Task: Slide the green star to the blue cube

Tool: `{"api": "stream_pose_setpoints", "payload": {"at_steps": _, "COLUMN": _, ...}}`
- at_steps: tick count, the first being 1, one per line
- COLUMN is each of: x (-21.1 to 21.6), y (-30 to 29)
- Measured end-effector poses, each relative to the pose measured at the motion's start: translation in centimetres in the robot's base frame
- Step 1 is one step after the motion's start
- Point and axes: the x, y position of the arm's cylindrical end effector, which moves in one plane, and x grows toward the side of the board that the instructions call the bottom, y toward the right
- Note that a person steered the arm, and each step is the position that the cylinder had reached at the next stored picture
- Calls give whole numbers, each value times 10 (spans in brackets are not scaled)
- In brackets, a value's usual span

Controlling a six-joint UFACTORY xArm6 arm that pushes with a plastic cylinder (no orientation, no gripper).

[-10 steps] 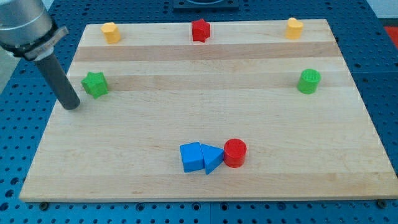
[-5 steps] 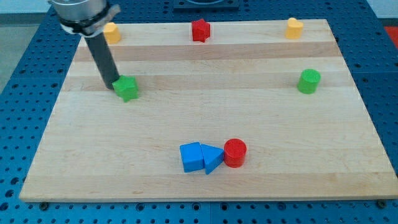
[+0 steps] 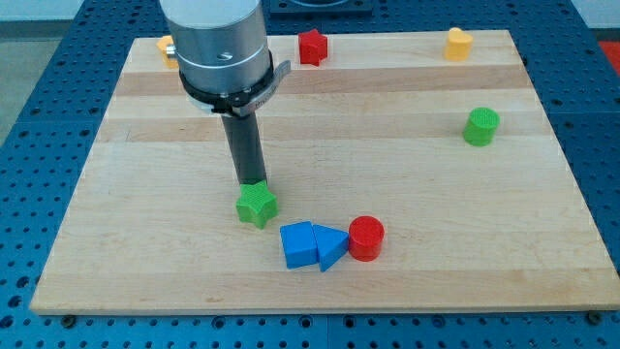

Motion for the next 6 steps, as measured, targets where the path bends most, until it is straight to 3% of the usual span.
{"api": "stream_pose_setpoints", "payload": {"at_steps": 2, "x": 1, "y": -33}}
{"api": "stream_pose_setpoints", "payload": {"at_steps": 3, "x": 25, "y": -36}}
{"api": "stream_pose_setpoints", "payload": {"at_steps": 6, "x": 33, "y": 5}}
